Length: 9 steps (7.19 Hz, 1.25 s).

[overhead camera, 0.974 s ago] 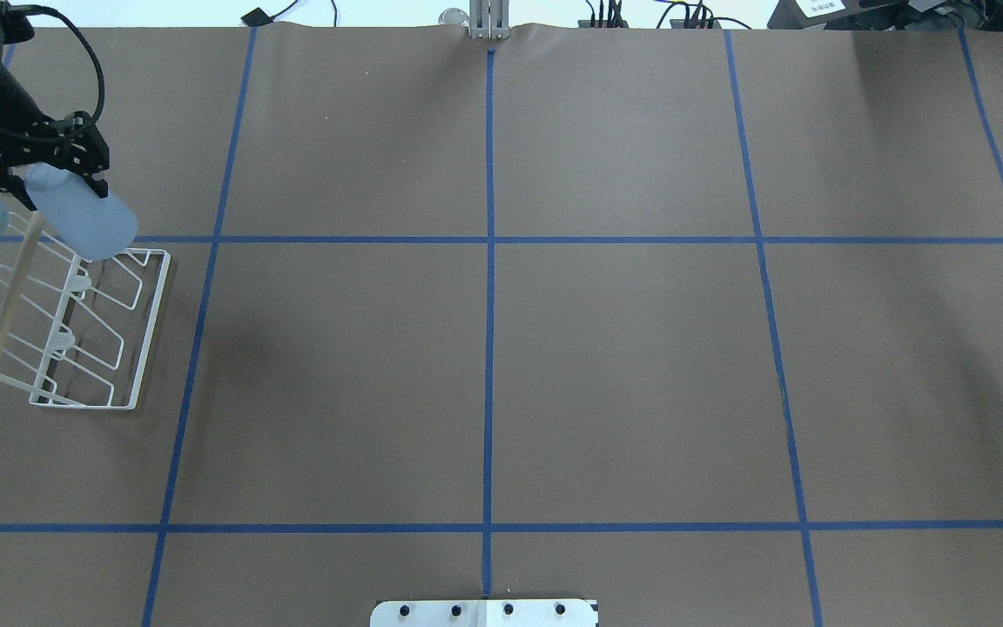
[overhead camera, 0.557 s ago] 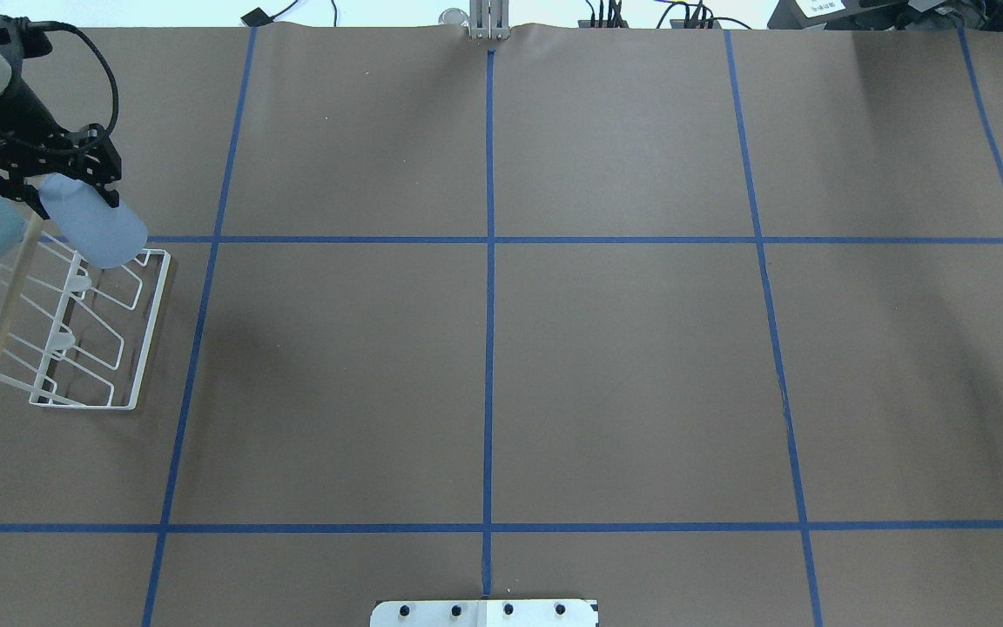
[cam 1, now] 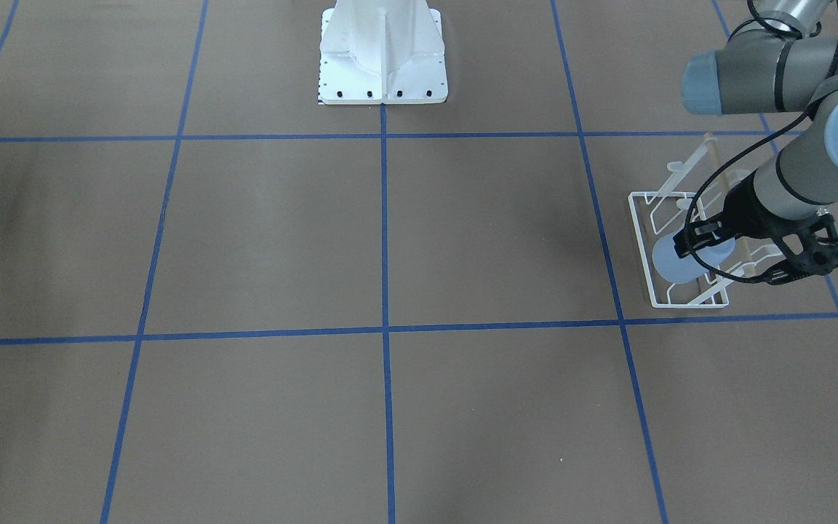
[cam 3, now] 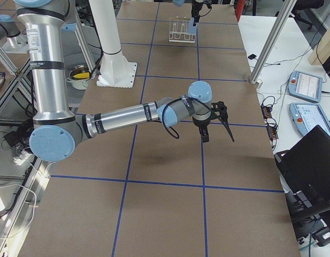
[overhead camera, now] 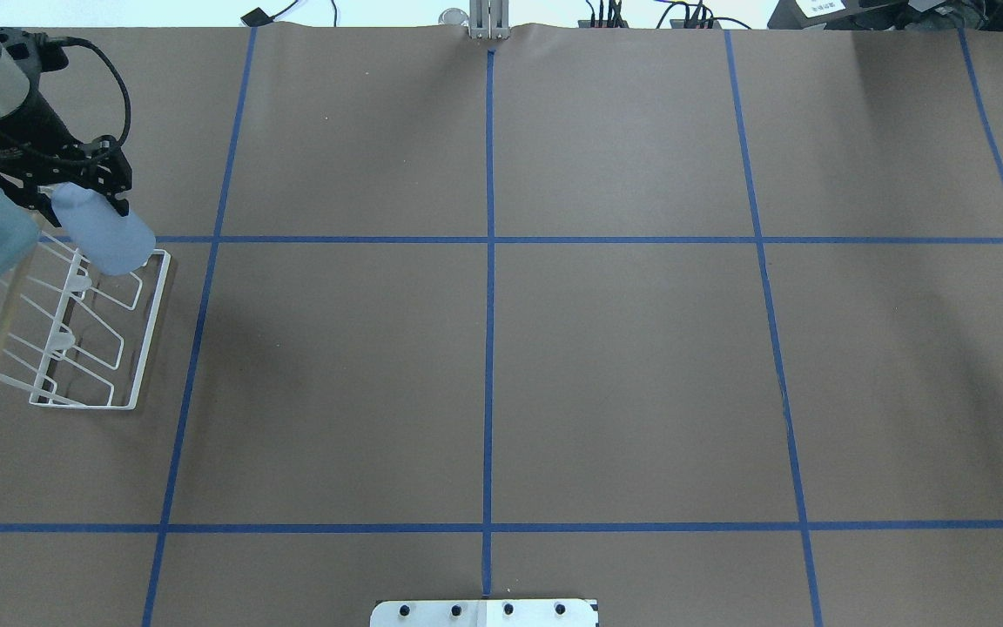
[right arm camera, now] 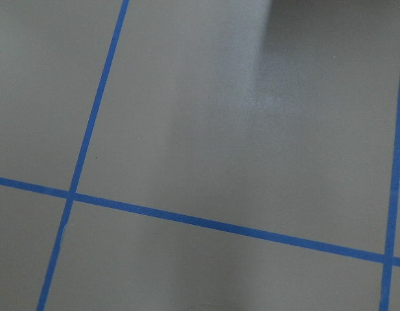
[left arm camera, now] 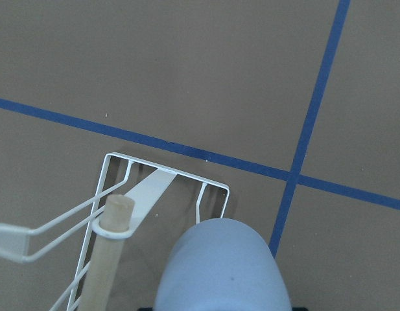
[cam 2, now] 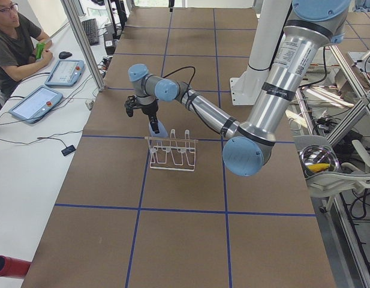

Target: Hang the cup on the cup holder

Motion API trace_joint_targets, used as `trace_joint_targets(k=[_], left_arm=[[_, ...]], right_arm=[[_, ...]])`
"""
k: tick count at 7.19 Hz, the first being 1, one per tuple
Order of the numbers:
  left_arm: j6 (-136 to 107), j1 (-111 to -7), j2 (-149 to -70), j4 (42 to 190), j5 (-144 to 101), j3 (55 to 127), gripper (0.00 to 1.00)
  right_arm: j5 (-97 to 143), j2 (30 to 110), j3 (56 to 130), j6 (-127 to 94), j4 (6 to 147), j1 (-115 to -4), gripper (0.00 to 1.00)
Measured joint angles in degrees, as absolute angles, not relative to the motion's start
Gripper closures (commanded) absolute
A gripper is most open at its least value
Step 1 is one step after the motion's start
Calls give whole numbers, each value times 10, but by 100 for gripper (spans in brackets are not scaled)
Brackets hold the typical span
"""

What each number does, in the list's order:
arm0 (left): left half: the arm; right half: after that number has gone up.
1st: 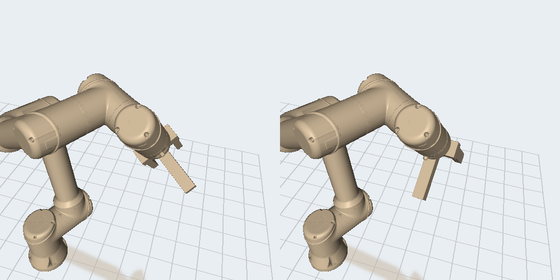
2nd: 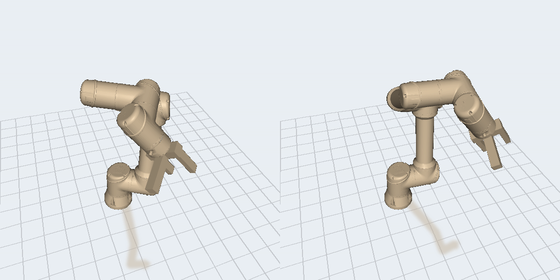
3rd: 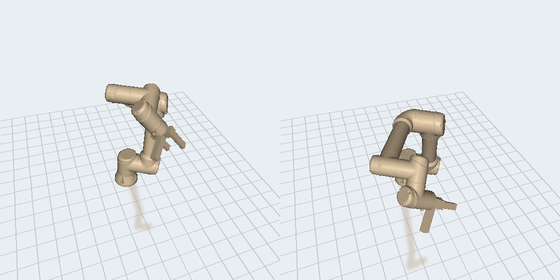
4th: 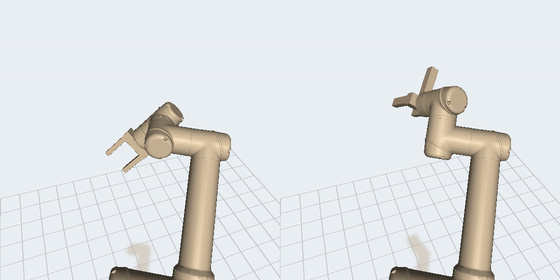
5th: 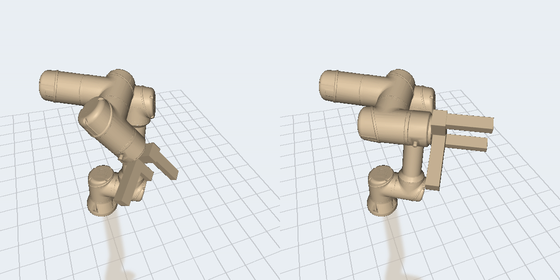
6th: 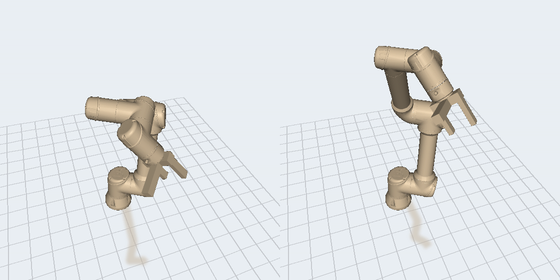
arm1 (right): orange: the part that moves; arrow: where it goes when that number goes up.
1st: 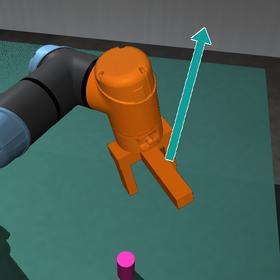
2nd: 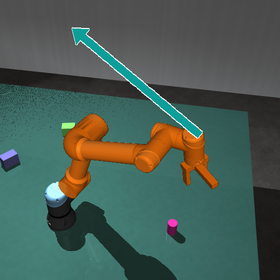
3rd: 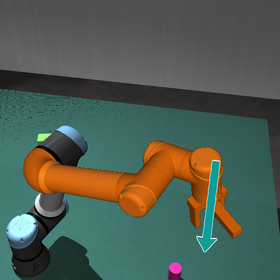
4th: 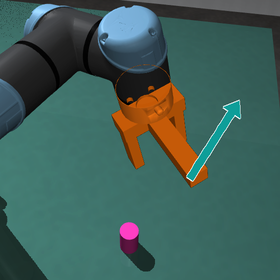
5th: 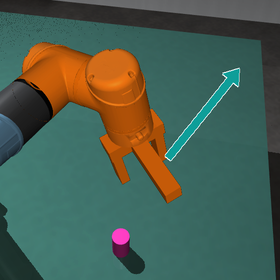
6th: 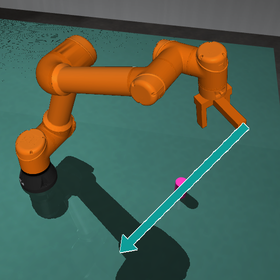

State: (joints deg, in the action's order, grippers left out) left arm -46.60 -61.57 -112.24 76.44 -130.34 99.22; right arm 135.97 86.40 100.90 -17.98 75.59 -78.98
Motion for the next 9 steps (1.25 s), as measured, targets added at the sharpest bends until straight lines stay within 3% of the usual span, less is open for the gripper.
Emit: trace_joint_targets(k=[1,6,9], left_arm=[[-466,-614,-1122,765,-1303,990,2],[-471,-613,-1122,763,-1316,994,1],[-434,-646,-1098,765,-1338,1057,1]], right_arm=[[1360,864,1009,-180,756,-790,0],[1360,863,1010,-180,756,-790,0],[1359,860,1012,-177,779,-795,0]])
